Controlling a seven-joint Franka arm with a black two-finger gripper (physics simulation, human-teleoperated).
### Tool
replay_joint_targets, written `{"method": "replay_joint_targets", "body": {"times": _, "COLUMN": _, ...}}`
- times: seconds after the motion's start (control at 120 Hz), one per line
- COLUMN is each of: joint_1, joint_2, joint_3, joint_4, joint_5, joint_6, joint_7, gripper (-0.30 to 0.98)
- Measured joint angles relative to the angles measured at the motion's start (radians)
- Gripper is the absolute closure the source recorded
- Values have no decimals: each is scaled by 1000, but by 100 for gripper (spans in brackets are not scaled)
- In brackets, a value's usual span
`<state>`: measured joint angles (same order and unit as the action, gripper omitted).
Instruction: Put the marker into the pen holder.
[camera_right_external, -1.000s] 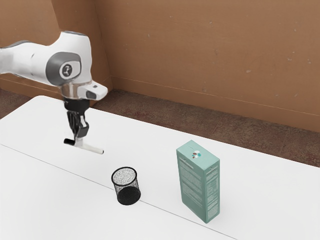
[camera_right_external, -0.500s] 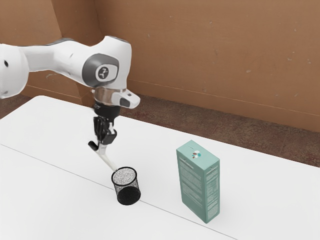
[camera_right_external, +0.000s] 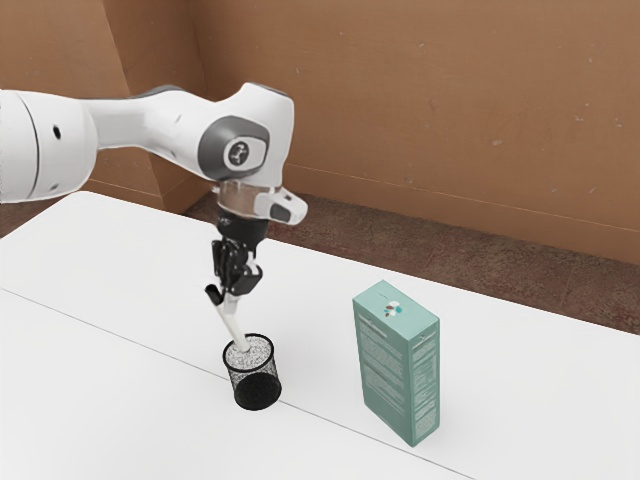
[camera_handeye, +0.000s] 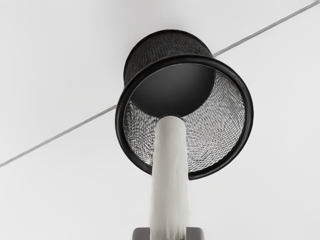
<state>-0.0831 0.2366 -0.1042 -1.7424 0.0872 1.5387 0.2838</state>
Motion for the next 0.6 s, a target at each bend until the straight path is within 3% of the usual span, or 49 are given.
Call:
{"method": "replay_joint_targets", "body": {"times": 0.125, "joint_1": 0, "joint_2": 10, "joint_3": -2, "joint_4": 1, "joint_5": 0, "joint_6": 0, "joint_7": -14, "gripper": 78}}
{"method": "replay_joint_targets", "body": {"times": 0.367, "joint_1": 2, "joint_2": 21, "joint_3": -21, "joint_4": 21, "joint_5": -9, "joint_6": -3, "joint_7": -29, "gripper": 29}}
{"method": "replay_joint_targets", "body": {"times": 0.425, "joint_1": 6, "joint_2": -38, "joint_3": -20, "joint_4": 66, "joint_5": -8, "joint_6": -4, "joint_7": -34, "gripper": 22}}
{"method": "replay_joint_targets", "body": {"times": 0.525, "joint_1": 10, "joint_2": -269, "joint_3": 40, "joint_4": 103, "joint_5": 23, "joint_6": -9, "joint_7": -65, "gripper": 14}}
{"method": "replay_joint_targets", "body": {"times": 0.6, "joint_1": 13, "joint_2": -321, "joint_3": 105, "joint_4": 133, "joint_5": 32, "joint_6": -31, "joint_7": -87, "gripper": 10}}
